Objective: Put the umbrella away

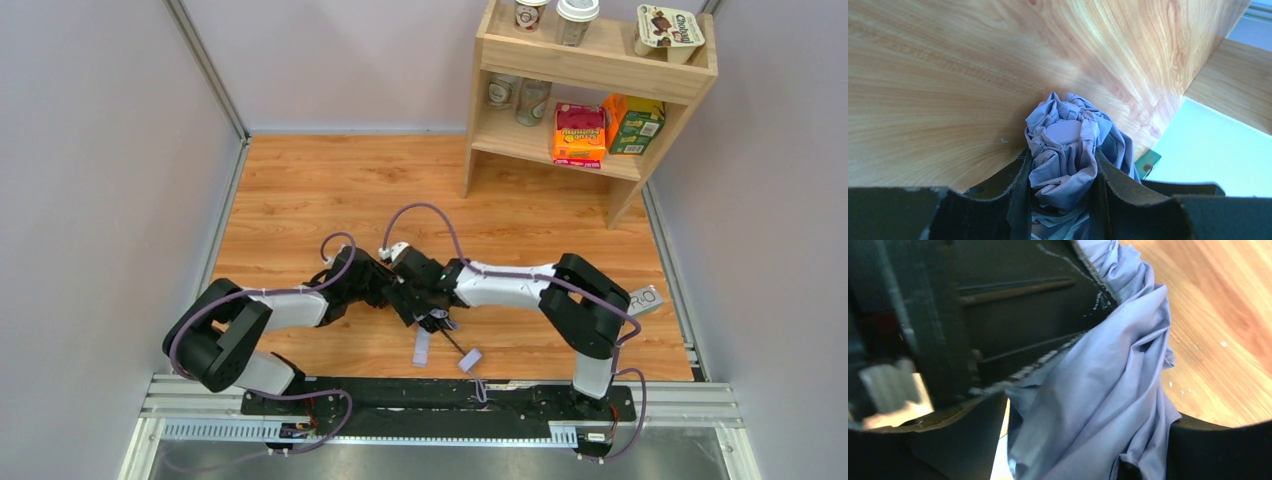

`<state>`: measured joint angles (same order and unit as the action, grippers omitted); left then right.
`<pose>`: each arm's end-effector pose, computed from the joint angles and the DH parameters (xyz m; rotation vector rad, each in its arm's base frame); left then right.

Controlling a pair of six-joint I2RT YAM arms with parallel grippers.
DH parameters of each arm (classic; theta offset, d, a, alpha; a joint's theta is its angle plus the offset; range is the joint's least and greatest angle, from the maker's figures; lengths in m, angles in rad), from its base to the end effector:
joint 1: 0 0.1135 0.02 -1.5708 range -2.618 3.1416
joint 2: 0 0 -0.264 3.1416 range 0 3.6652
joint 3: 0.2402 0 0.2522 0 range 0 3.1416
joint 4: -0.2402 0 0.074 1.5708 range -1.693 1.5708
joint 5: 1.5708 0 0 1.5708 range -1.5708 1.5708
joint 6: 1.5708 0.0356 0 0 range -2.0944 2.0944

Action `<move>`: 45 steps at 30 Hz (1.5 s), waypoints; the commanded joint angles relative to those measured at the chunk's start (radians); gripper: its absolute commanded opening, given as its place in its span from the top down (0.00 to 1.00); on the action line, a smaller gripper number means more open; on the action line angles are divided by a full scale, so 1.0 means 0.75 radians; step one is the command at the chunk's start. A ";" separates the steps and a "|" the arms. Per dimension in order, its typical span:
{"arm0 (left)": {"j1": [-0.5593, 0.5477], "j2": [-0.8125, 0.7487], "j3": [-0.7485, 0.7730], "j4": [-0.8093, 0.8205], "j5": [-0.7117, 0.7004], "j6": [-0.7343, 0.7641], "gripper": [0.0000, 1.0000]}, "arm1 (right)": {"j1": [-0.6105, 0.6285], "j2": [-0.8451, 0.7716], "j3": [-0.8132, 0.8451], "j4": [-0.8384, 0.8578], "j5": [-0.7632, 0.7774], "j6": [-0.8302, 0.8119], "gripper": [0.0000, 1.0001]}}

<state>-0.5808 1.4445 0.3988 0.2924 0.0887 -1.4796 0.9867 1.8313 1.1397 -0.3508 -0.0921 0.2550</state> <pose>0.2000 -0.1350 0.1186 -1.0867 2.3685 -1.0271 0.2014 0.3106 0.1641 -1.0030 2.5236 0.5291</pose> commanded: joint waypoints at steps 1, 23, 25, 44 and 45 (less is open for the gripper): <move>-0.031 0.046 -0.068 -0.449 -0.010 0.044 0.96 | 0.226 0.098 0.074 -0.017 0.844 0.034 0.23; -0.017 -0.437 -0.268 -0.183 -0.065 0.126 0.22 | -0.149 0.027 -0.266 0.418 -0.393 -0.050 1.00; -0.017 -0.457 -0.268 -0.196 -0.071 0.144 0.22 | -0.233 0.057 -0.256 0.447 -0.627 -0.019 1.00; -0.044 0.068 -0.151 0.046 0.090 -0.034 0.30 | -0.393 0.256 -0.190 0.903 -1.303 0.380 1.00; -0.046 0.076 -0.147 0.038 0.094 -0.038 0.34 | -0.393 0.256 -0.188 0.897 -1.299 0.382 1.00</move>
<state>-0.5896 1.4170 0.3328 0.4084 0.1516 -1.4967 0.6693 2.0090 0.9714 0.2565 -0.9840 0.4862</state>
